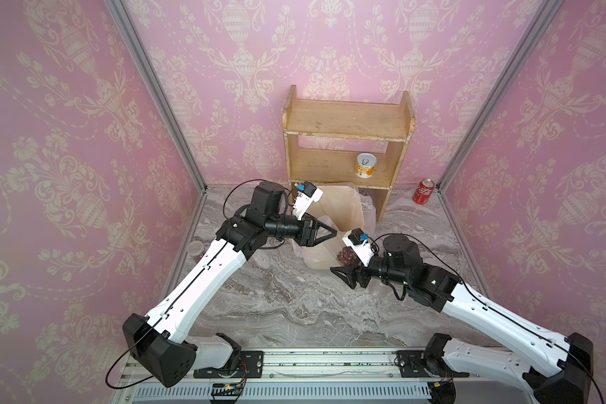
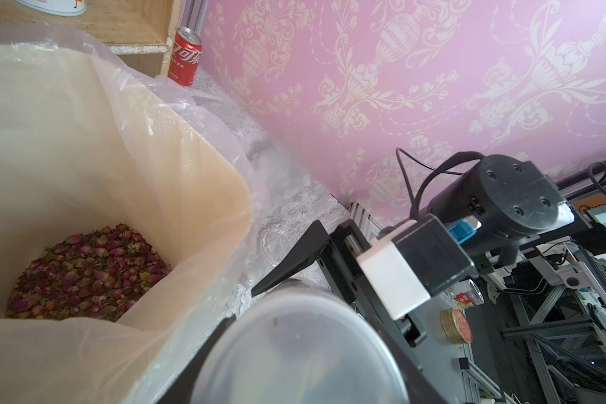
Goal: Empty the moldy dried flower tea in the jars
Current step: Pick up the jar from the center of the board.
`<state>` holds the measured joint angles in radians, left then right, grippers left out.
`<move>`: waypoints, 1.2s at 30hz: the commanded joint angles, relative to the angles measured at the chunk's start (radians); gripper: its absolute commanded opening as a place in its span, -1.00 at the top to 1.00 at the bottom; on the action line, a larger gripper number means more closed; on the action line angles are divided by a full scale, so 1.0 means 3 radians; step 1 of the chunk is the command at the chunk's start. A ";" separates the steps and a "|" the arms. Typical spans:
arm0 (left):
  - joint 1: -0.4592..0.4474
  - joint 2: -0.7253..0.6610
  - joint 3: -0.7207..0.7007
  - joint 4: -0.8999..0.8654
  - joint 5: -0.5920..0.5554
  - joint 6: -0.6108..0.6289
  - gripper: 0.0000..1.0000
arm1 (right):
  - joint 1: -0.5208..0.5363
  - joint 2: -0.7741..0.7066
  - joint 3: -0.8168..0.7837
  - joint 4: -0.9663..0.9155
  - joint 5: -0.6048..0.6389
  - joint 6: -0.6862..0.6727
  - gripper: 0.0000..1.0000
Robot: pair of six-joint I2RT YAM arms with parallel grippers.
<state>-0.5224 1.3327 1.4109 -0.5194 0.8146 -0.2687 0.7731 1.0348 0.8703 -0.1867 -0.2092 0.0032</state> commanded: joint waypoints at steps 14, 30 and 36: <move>-0.0033 0.0000 -0.0096 0.0188 0.0113 -0.0015 0.00 | 0.0029 -0.0026 -0.0073 0.0035 0.0124 0.0023 -0.03; 0.0051 -0.0248 0.0359 -0.0896 0.0135 0.1898 -0.96 | 0.0025 -0.0543 -0.0326 -0.0409 -0.0138 -0.0378 0.23; 0.0059 -0.0077 0.0397 -0.1155 0.0678 0.2015 -0.79 | 0.0026 -0.0778 -0.0556 -0.0290 -0.0257 -0.0552 0.24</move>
<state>-0.5125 1.2816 1.5238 -0.7815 0.9012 0.2581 0.7815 0.8268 0.7277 -0.2905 -0.2554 -0.1139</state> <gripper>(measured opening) 0.898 0.559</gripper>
